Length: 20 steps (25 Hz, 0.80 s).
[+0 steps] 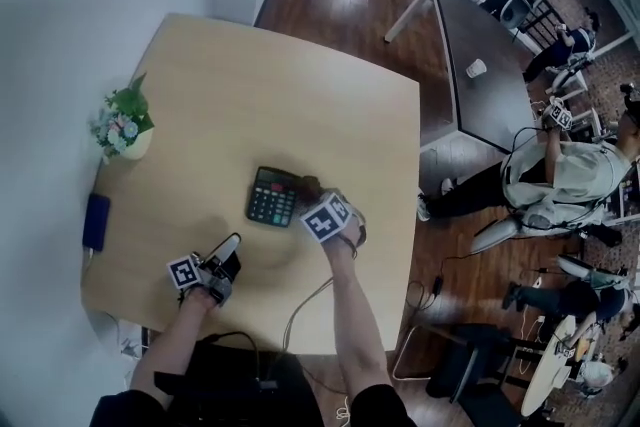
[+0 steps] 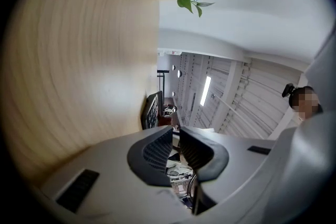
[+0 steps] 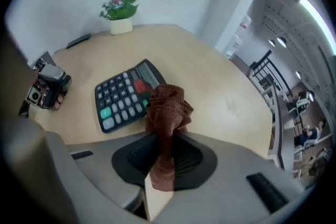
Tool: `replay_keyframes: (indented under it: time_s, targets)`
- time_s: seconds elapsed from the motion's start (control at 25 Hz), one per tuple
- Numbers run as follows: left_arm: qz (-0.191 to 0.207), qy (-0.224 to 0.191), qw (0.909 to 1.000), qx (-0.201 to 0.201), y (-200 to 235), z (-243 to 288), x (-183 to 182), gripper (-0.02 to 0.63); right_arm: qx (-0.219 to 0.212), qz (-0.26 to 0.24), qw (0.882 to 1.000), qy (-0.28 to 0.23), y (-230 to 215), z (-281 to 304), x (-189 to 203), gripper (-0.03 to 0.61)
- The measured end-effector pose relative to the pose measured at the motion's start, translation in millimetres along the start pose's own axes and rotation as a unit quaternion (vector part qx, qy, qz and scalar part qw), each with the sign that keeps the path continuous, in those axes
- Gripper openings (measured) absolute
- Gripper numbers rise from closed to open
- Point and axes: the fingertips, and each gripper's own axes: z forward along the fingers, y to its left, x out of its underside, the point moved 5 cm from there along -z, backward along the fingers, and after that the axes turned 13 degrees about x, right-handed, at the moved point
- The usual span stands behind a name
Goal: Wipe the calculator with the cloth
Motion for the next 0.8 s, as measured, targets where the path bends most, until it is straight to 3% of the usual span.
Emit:
replay_keyframes:
  time_s: [0.08,0.16,0.32,0.4,0.52,0.68,0.8]
  targets:
    - [0.000,-0.002,1.0000,0.002,-1.1,0.1,-0.1,0.057,0.006,0.009,1.000,0.000,-7.8,-10.5,8.9,0.064]
    - [-0.002,-0.007,1.0000,0.005,-2.0,0.4,-1.1,0.057,0.001,-0.012,0.999,-0.049,-2.1,-24.3,-16.6,0.064]
    - [0.003,-0.017,0.9998,0.006,-5.0,-3.2,0.7,0.057,0.025,-0.118,0.982,-0.148,29.4,-31.1,-93.5,0.064]
    - [0.005,-0.020,0.9998,0.007,-5.8,-6.3,2.3,0.053,0.037,-0.175,0.973,-0.144,49.1,-14.3,-107.7,0.064]
    - [0.003,-0.024,0.9997,0.007,-6.7,-10.1,2.4,0.044,0.023,-0.233,0.966,-0.113,83.2,3.8,-98.9,0.064]
    - [0.003,-0.025,0.9997,0.006,-5.8,-13.0,-1.2,0.044,0.014,-0.274,0.956,-0.102,119.4,-6.8,-75.4,0.064]
    - [-0.003,-0.029,0.9996,0.005,-5.0,-14.5,-2.2,0.044,-0.031,-0.283,0.954,-0.092,146.6,-20.2,-54.0,0.064]
